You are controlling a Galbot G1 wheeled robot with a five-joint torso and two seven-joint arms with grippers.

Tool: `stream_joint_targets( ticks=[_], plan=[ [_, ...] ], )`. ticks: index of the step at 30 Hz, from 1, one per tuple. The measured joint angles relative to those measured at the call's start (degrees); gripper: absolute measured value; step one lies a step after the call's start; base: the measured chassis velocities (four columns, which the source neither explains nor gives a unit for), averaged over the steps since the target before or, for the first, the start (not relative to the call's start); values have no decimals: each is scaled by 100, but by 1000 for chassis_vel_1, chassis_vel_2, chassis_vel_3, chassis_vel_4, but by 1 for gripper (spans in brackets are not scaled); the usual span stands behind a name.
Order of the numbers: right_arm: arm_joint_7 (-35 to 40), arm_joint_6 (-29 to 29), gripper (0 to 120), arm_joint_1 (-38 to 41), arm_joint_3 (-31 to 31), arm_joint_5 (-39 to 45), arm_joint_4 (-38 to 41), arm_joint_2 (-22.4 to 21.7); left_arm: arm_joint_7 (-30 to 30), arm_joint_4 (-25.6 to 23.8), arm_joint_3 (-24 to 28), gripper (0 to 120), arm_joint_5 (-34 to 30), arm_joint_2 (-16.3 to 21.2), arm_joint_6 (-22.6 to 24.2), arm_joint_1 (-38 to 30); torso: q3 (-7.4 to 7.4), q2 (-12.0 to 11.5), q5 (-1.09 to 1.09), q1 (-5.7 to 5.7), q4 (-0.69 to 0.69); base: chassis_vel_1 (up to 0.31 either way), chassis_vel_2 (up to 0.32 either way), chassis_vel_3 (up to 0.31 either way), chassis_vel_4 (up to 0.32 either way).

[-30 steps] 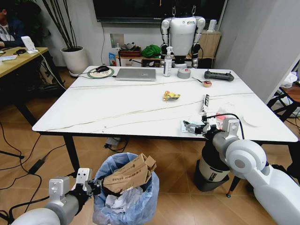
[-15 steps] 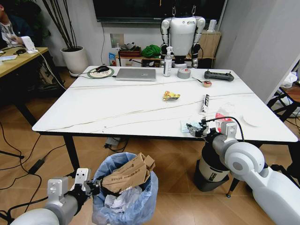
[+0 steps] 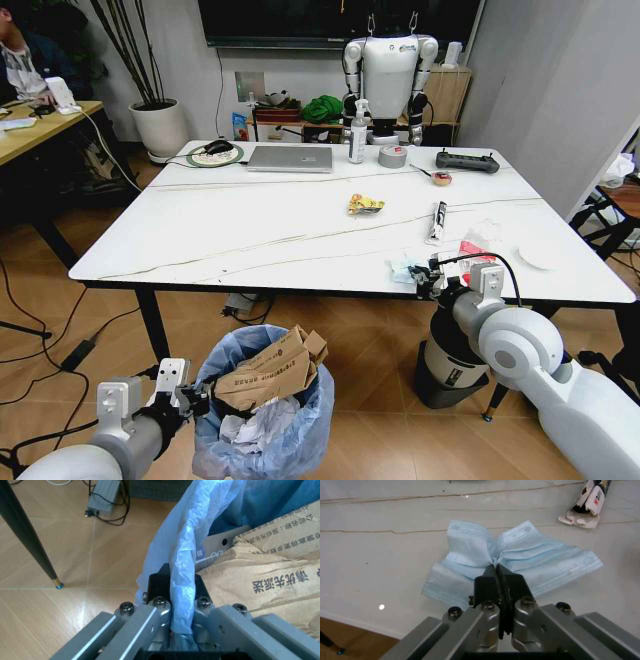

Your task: Pick up the trash bin and place the trash from the table into it.

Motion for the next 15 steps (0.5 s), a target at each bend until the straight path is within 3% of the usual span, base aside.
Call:
stream_joint_targets(
  ticks=[7,15],
  plan=[
    [-45,50,0,-18,44,-3,142,12,-1,0,-8,0,4,-12,0,-6,0,0,0,0,0,0,0,0,0],
    [-264,120,0,-41,140,188,954,-150,-159,0,-13,0,-91,-12,0,-89,0,0,-1,0,0,0,0,0,0]
  ],
)
